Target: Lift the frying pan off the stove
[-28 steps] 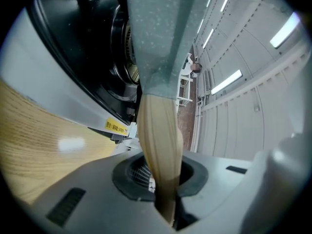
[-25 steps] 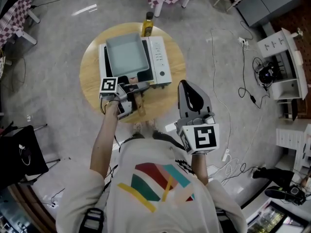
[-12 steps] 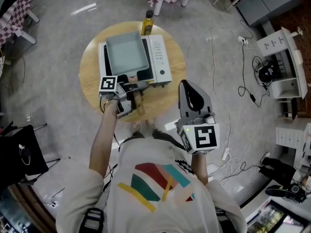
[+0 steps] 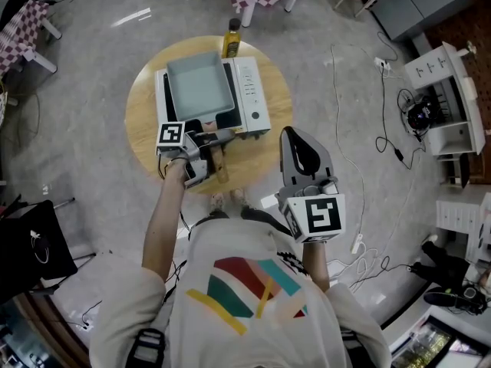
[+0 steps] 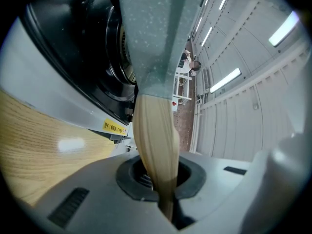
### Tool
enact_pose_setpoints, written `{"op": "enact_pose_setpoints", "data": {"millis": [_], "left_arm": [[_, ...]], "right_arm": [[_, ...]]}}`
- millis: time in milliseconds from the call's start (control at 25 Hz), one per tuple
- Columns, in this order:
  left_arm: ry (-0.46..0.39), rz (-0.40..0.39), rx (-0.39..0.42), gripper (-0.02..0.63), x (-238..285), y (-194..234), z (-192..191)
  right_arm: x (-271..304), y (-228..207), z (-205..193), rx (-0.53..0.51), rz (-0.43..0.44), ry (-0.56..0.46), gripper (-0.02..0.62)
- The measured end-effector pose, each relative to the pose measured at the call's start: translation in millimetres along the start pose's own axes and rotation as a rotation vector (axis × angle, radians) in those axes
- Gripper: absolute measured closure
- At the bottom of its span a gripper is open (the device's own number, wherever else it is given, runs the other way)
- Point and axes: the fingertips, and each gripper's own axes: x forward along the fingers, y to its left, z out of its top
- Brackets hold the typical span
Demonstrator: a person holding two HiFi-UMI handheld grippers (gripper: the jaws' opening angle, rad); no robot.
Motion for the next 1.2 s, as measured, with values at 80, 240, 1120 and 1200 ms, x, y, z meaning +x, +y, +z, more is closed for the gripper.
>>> {"op": "enact_pose_setpoints", "data": {"millis": [80,240,1120,1200], "left_arm": [[-0.002,0.001,-0.005,0.597,0,0,0],[0.006,0.031,0.013,0.600,-1,3,0],[0.096,0.194,0.273,0.600,-1,-20,-7],[0.098,0.201,0.327,0.599,-1,-35,-5]], "right_arm": [[1,2,0,0.001,0.007,0.002,0.597],[5,7,-4,0.006,0.027,0.005,0.598],[18,11,-1,-0.030,0.036,0.001,0.598],[19,11,2,-0.032,0.035,-0.013,0.598]]}}
